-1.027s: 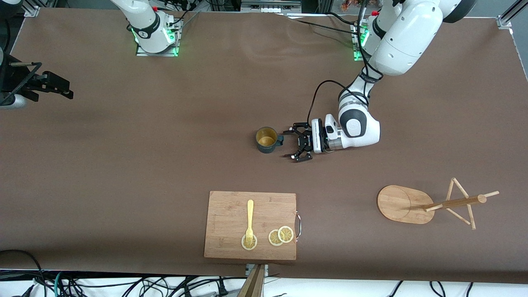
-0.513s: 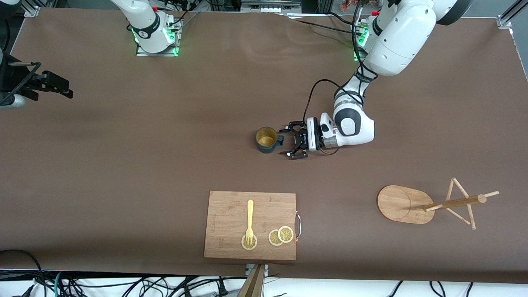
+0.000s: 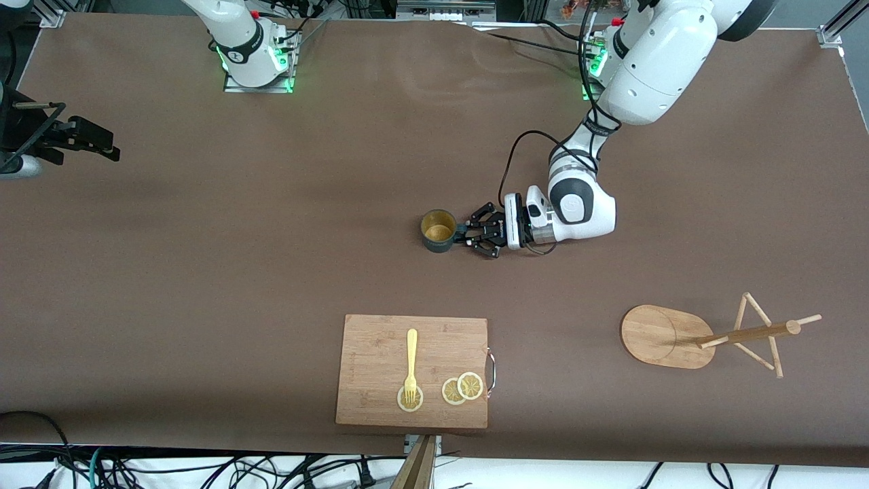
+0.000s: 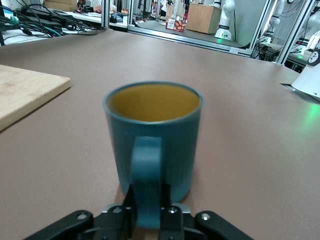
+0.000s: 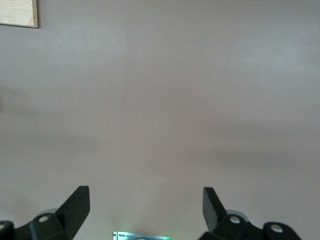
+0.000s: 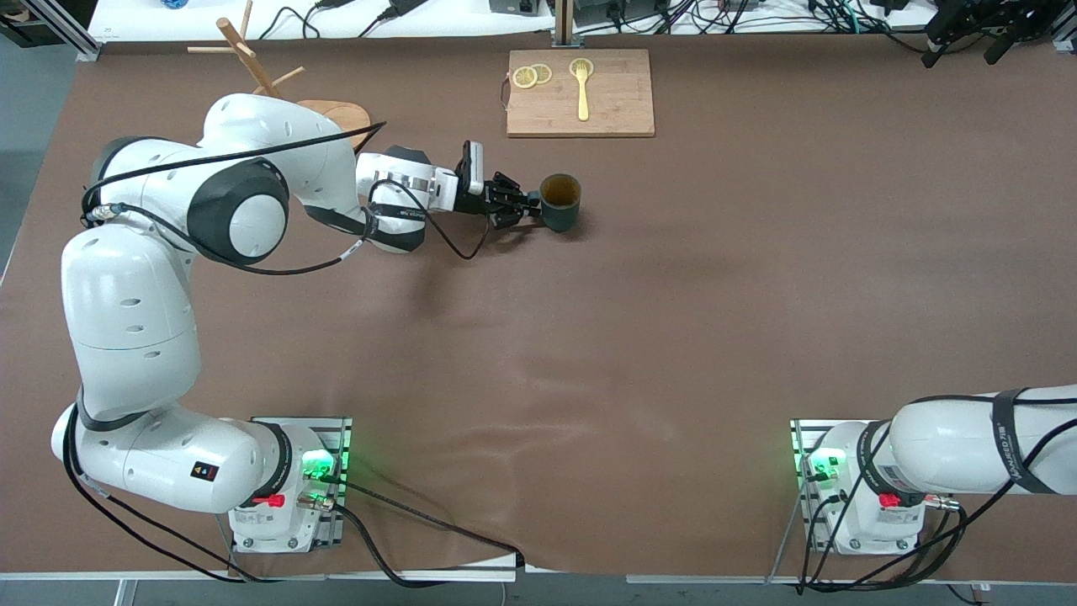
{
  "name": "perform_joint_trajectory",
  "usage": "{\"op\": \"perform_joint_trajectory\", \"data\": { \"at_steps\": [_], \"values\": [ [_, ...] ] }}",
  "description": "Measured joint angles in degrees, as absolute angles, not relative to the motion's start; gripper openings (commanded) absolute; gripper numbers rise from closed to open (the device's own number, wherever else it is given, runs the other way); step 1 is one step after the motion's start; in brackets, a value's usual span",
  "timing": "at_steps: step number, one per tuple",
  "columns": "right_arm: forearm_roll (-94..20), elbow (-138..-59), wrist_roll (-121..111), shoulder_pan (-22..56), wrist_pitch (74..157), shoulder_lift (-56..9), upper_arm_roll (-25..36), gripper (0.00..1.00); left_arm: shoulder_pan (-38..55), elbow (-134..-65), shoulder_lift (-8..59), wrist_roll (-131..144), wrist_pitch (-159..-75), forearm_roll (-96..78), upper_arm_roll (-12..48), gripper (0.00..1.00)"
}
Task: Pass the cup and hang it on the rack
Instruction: 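Lift the mug with the left gripper and carry it toward the rack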
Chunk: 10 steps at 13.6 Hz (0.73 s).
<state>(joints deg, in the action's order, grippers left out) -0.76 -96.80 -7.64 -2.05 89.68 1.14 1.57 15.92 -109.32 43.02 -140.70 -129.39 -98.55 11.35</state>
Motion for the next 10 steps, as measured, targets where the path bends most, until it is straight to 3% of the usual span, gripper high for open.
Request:
{"op": "perform_joint_trajectory", "data": {
  "at_steps": [6,10],
  "values": [
    [-1.0,-96.8,-7.6,-2.1,89.6,1.1,1.6,1.00,13.1,-108.4,36.2,-115.4,-128.8,-87.6,10.6,0.00],
    [-1.0,-96.8,-7.6,-2.1,89.2,1.1,1.6,1.00,6.8,-108.2,28.2,-90.9,-116.3,-71.7,8.4,0.00]
  ]
}}
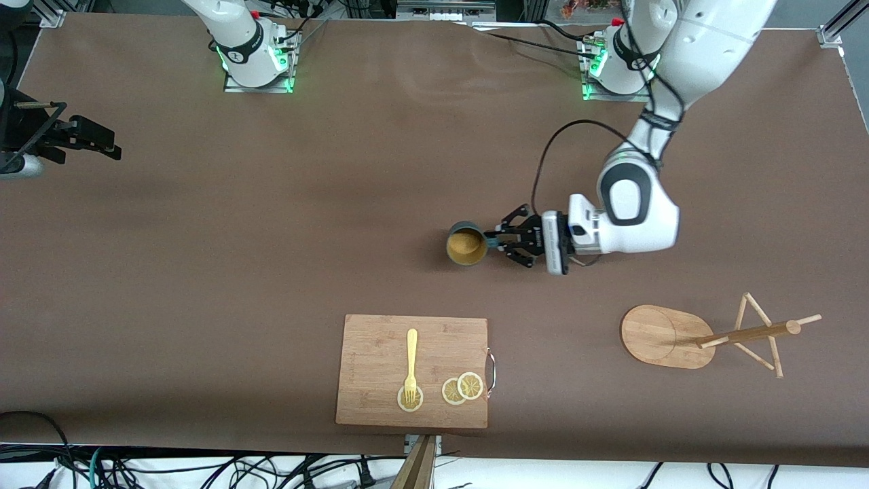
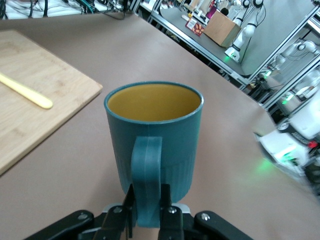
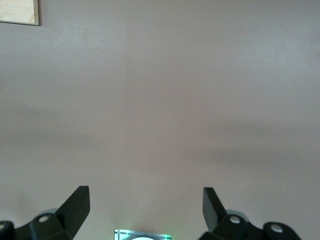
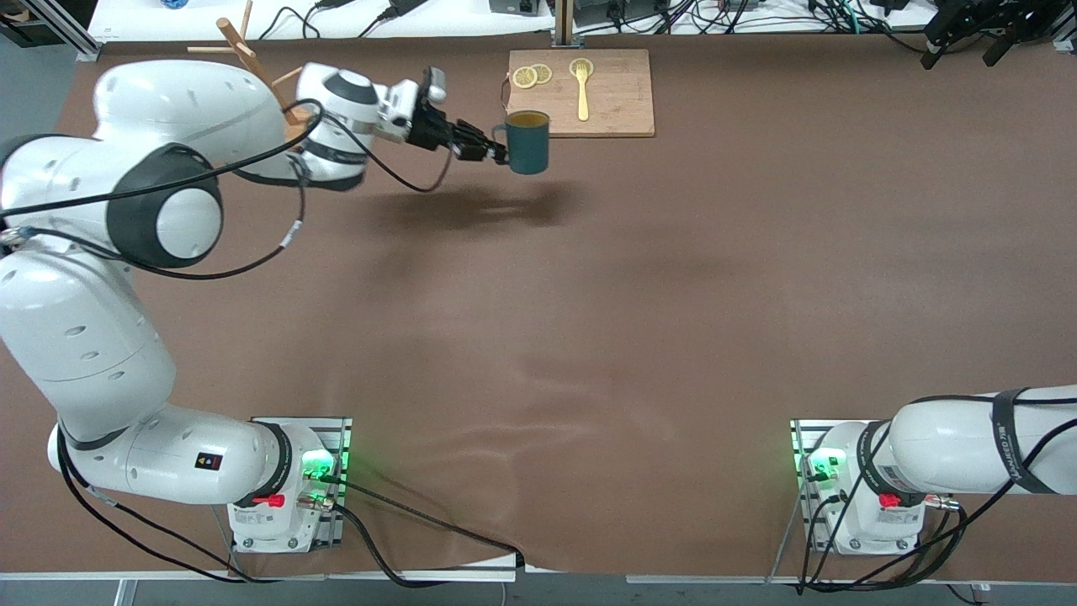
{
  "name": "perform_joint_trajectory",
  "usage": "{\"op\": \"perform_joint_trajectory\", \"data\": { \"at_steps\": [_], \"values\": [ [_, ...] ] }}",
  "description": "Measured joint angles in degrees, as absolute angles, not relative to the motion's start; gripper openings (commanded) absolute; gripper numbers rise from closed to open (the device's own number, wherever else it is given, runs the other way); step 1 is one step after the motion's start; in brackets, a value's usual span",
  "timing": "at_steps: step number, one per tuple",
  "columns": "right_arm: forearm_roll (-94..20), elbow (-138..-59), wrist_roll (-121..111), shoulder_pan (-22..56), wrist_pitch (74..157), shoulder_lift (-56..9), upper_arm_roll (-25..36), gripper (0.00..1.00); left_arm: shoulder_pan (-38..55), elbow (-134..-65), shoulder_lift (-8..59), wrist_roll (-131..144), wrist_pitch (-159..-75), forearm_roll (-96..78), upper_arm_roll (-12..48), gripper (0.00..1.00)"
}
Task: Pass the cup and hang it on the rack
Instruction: 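Lift the mug with the left gripper and carry it toward the rack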
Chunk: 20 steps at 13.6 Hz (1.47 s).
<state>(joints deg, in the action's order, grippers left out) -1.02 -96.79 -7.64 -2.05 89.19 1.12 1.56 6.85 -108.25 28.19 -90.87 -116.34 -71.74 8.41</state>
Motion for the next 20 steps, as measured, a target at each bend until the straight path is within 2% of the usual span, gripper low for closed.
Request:
{"op": "perform_joint_trajectory", "data": {
  "at_steps": [5,8,10,14,20],
  "values": [
    [-1.1,-96.7,-7.6,-2.0,88.5,1.1,1.4,1.00,3.3,-108.2,20.3,-76.3,-93.4,-61.1,-5.5,0.00],
    [-1.1,-96.7,-7.6,-2.0,88.5,1.1,1.3,1.00,2.5,-108.4,19.9,-74.5,-81.6,-59.8,-15.5,0.00],
    [-1.1,-96.7,-7.6,-2.0,88.5,1.1,1.3,1.00,0.5,-108.8,19.9,-72.3,-77.0,-59.8,-20.8,0.00],
    [-1.2,-96.7,-7.6,-2.0,88.5,1.1,1.3,1.00,-6.0,-109.3,20.3,-62.9,-73.6,-63.8,-21.8,0.00],
    [-1.2,-96.7,-7.6,-2.0,88.4,1.1,1.3,1.00,-10.9,-109.4,24.1,-44.1,-71.3,-79.8,-21.8,0.00]
  ]
}}
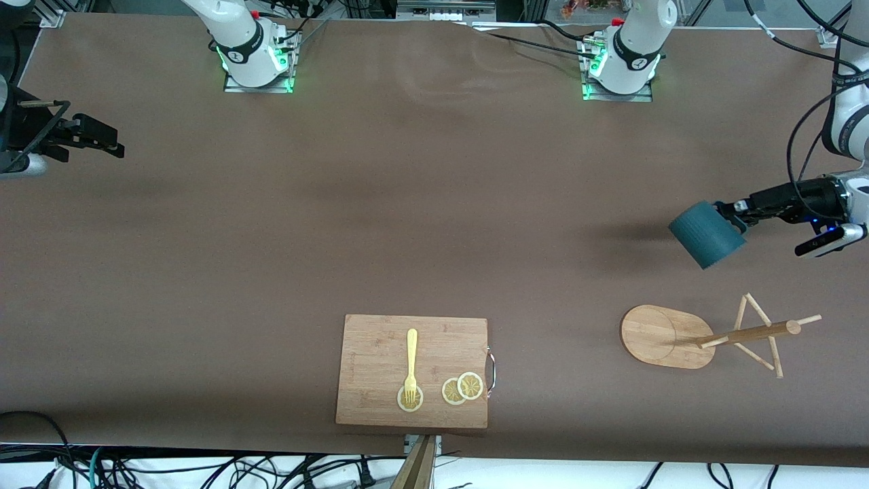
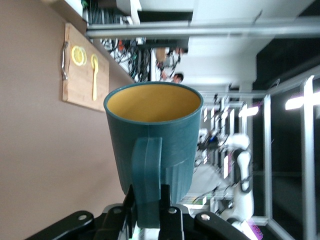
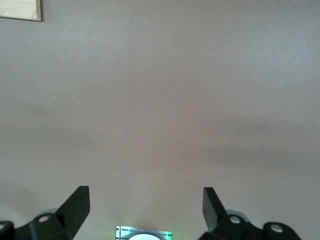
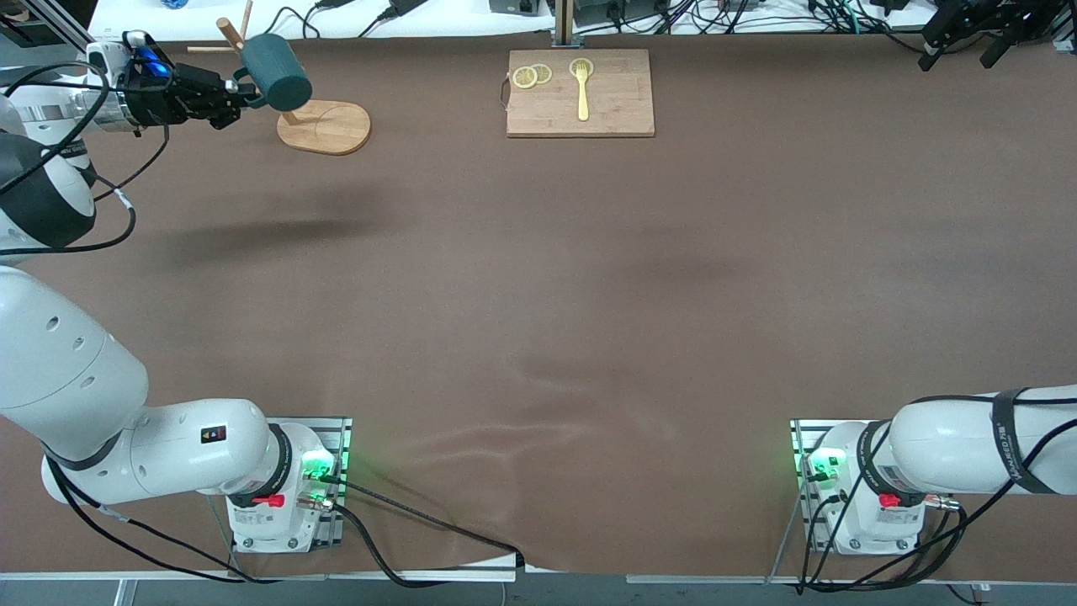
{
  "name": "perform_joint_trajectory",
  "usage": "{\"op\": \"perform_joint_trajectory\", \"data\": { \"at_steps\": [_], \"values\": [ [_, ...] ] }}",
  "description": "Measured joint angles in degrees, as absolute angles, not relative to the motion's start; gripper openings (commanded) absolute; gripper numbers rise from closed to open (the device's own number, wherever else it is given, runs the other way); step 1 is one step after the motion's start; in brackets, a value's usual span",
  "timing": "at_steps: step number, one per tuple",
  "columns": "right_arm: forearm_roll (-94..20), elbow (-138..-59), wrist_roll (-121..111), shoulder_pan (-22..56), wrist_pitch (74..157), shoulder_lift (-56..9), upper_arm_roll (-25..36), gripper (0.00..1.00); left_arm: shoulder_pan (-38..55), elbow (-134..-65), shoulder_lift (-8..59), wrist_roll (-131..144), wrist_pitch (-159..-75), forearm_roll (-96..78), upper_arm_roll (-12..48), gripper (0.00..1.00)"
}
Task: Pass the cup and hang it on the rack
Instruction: 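Lift the mug with the left gripper and carry it toward the rack, then lower the mug handle onto a rack peg with the left gripper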
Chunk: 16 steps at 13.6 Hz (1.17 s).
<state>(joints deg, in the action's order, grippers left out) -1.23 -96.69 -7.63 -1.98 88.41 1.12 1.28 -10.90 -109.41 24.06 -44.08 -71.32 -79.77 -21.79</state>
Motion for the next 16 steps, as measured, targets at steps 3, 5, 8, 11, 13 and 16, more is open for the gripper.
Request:
{"op": "perform_joint_trajectory", "data": {
  "at_steps": [3,5,8,11,13,16],
  "values": [
    [-1.2,-96.7,-7.6,-2.0,88.4,1.1,1.3,1.00,-12.2,-109.4,26.9,-39.7,-69.4,-87.1,-21.8,0.00],
    [-1.2,-96.7,-7.6,-2.0,88.4,1.1,1.3,1.00,-12.4,-109.4,29.3,-39.4,-67.9,-90.4,-21.8,0.00],
    [-1.2,-96.7,-7.6,-2.0,88.4,1.1,1.3,1.00,-12.4,-109.4,31.9,-39.4,-66.5,-93.0,-21.7,0.00],
    [-1.2,-96.7,-7.6,-2.0,88.4,1.1,1.3,1.00,-12.5,-109.4,34.1,-39.1,-65.0,-96.9,-21.7,0.00],
    [-1.2,-96.7,-7.6,-2.0,88.4,1.1,1.3,1.00,-12.8,-109.4,35.6,-39.1,-64.4,-98.5,-21.7,0.00],
    [-1.2,-96.7,-7.6,-2.0,88.4,1.1,1.3,1.00,-14.2,-109.2,36.9,-39.1,-64.0,-99.7,-21.7,0.00]
  ]
}}
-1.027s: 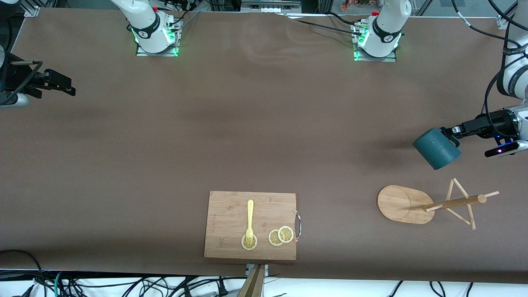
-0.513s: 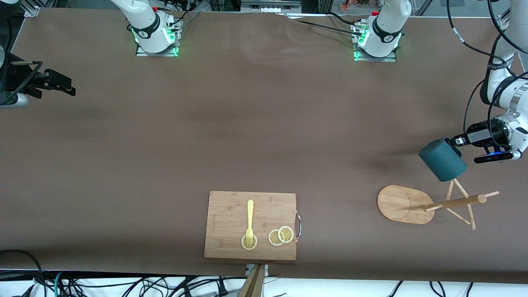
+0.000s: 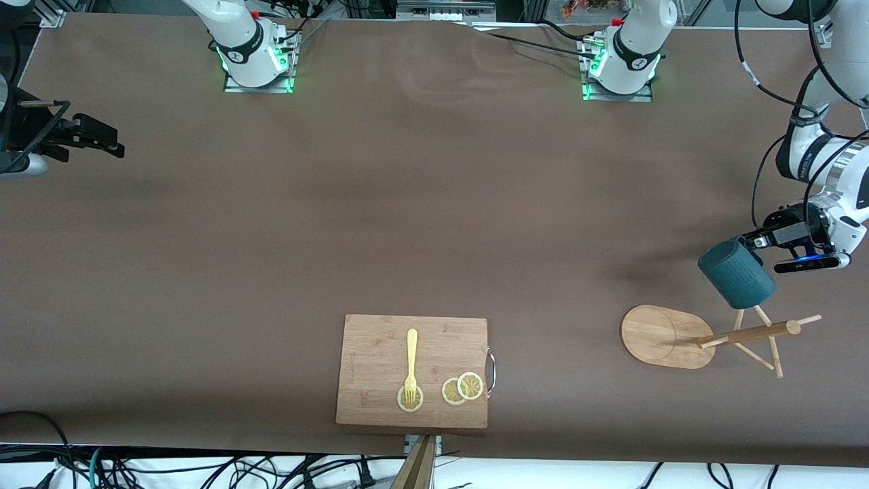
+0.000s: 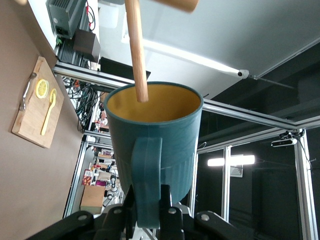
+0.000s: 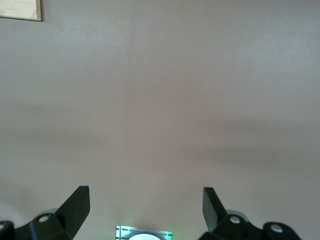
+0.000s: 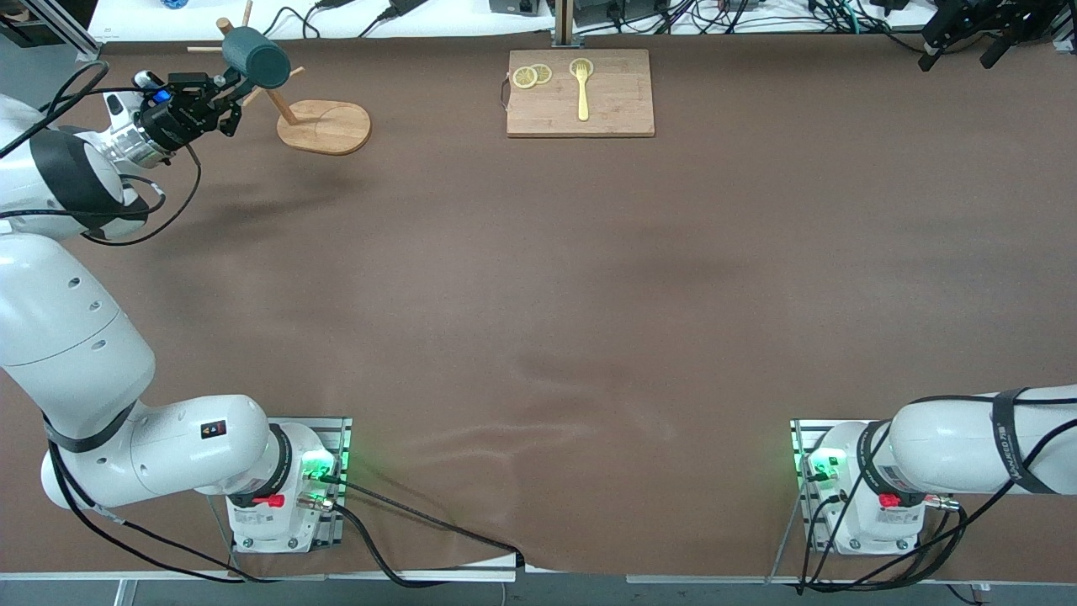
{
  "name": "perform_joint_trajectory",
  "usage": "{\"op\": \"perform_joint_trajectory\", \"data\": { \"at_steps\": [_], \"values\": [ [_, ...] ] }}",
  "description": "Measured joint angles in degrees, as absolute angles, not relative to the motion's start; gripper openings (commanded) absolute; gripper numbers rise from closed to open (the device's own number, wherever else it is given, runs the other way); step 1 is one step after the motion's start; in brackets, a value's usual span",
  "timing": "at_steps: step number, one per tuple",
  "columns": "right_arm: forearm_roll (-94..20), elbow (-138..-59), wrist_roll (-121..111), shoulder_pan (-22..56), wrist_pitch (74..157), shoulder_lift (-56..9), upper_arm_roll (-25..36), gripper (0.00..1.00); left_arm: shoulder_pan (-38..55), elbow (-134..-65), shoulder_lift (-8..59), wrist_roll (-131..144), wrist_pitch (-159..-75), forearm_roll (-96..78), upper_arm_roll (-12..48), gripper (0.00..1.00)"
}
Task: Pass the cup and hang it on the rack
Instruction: 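Lower the mug handle onto a rack peg with the left gripper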
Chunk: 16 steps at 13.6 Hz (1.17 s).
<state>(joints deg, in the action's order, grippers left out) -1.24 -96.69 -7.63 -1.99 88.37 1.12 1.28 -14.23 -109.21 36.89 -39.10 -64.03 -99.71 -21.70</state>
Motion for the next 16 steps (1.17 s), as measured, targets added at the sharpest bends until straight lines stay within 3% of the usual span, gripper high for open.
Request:
{"op": "perform_joint_trajectory", "data": {
  "at_steps": [15,16],
  "values": [
    [-2.5,-96.7,-7.6,-2.0,88.4,1.1,1.6,1.00,-15.0,-106.0,45.3,-38.8,-62.1,-107.1,-21.5,0.00],
    [-2.5,-96.7,-7.6,-2.0,88.4,1.1,1.6,1.00,-15.0,-105.9,45.5,-38.8,-62.2,-107.1,-21.5,0.09]
  ]
}}
